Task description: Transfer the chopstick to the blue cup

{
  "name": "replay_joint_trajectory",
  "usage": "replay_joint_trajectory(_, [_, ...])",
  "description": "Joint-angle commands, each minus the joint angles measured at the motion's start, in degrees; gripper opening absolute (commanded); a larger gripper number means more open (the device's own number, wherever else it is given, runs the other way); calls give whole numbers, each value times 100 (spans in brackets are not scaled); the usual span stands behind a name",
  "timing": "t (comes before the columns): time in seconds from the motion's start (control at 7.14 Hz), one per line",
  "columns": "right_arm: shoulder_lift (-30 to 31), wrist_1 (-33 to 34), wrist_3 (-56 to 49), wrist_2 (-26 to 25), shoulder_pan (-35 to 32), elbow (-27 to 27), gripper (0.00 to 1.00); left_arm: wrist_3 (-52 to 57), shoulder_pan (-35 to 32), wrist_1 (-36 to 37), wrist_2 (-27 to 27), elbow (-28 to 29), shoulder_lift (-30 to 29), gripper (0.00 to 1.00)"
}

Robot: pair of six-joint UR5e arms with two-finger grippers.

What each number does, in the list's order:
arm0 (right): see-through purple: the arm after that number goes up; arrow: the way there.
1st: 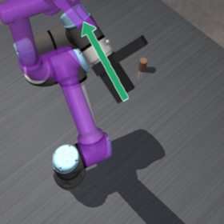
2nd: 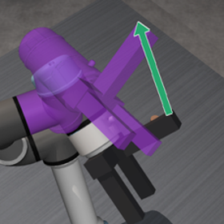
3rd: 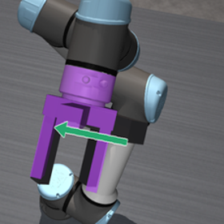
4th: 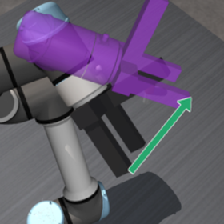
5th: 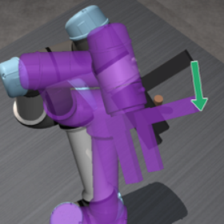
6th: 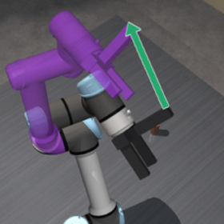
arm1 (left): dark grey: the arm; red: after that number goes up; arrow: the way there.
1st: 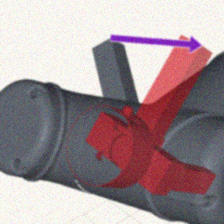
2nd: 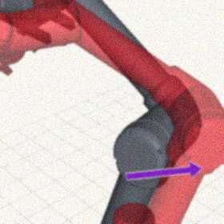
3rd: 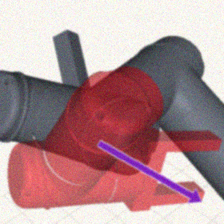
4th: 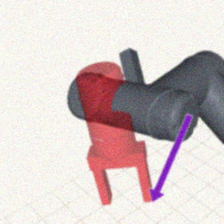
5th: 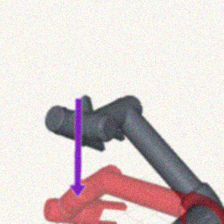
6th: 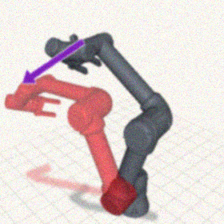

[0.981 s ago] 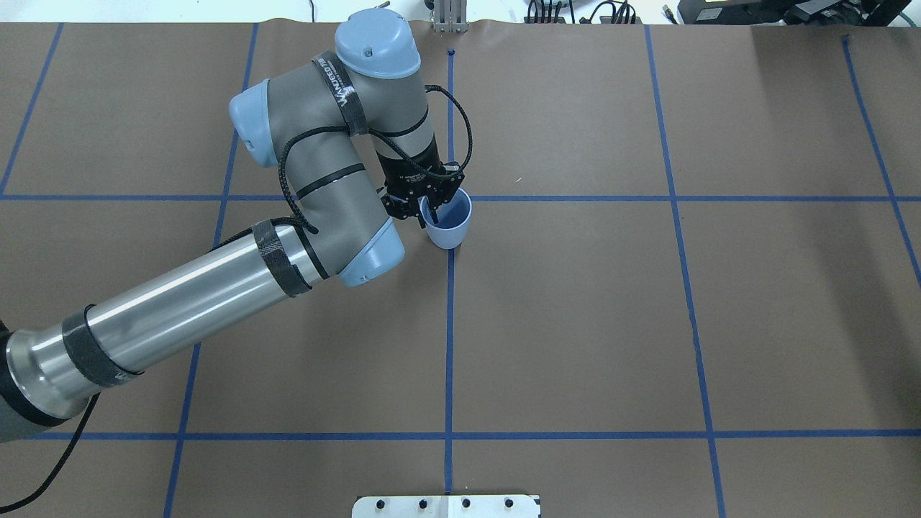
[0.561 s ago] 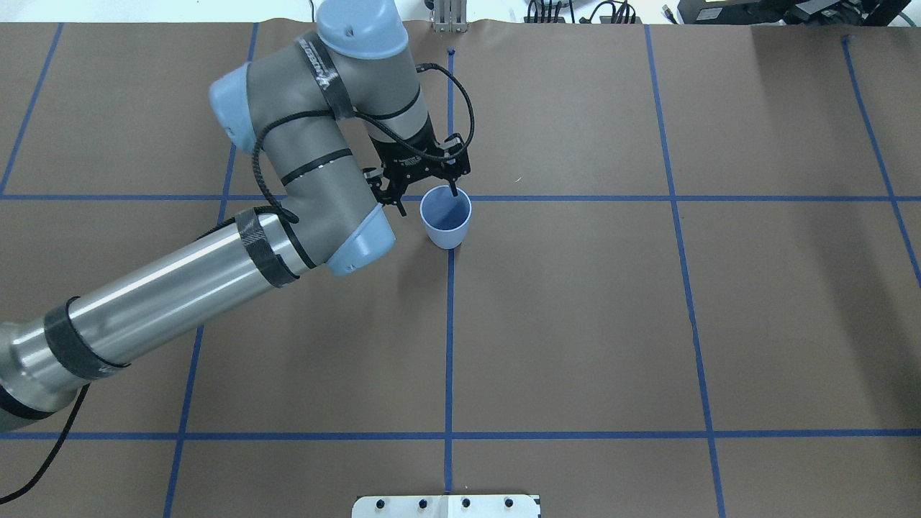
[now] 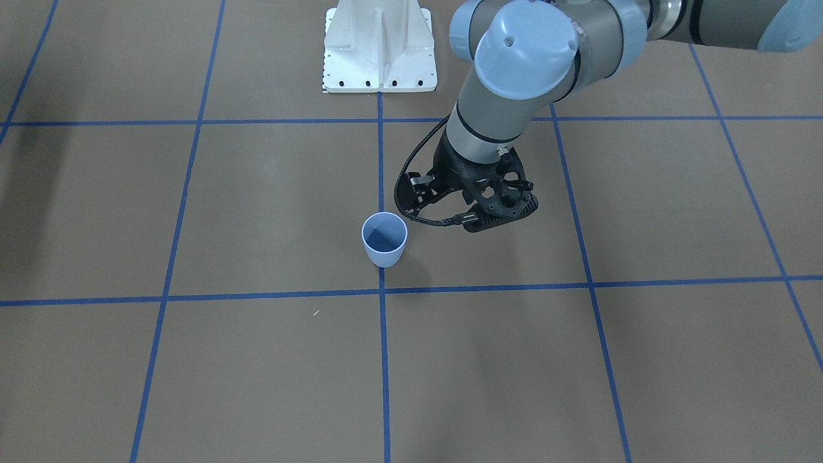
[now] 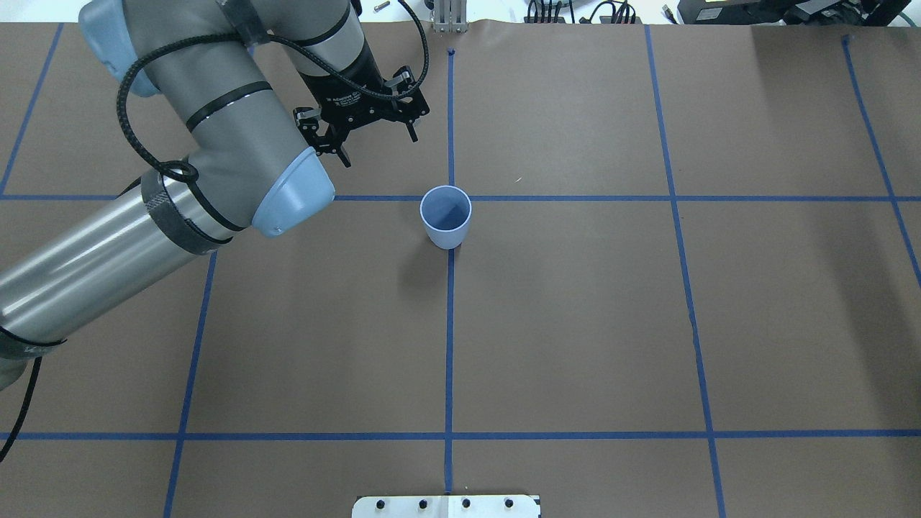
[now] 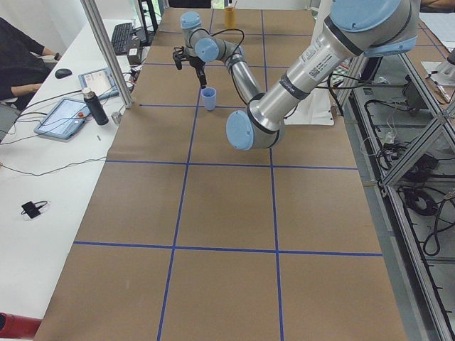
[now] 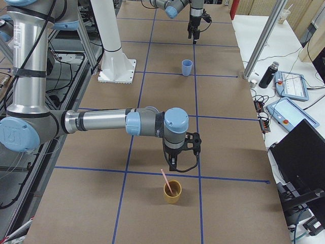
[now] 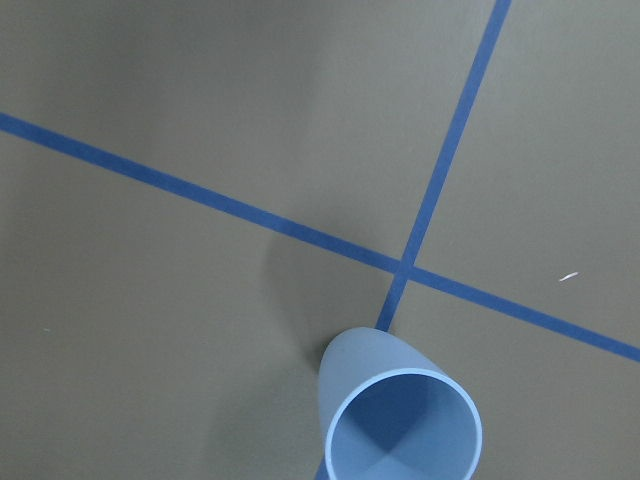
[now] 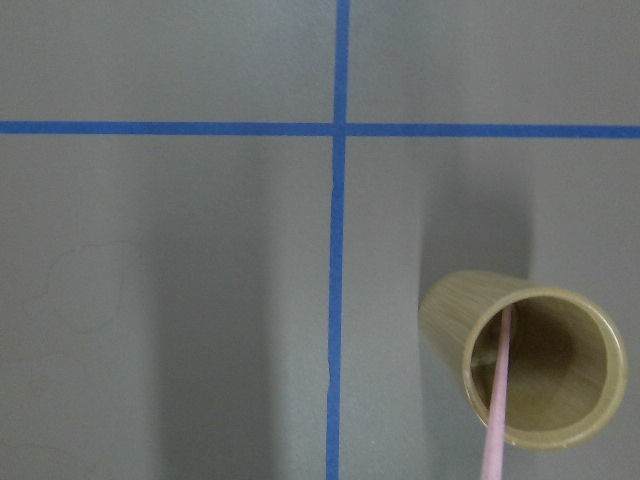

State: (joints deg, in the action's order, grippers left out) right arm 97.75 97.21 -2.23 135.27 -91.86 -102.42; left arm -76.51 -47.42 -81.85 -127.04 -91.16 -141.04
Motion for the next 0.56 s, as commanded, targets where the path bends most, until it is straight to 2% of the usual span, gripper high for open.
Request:
replay_joint_trajectory(0.0, [16,471,39,43,-296,257,100,93,-74,64,4,-77,7,98])
replay_joint_trajectory(0.28, [-159,685,74,314,-438,703,100,93,-74,64,21,-86,15,98])
replay_joint_trajectory(0.42, [-430,668,126,412,-438,1141,100,93,-74,64,39,-86,15,98])
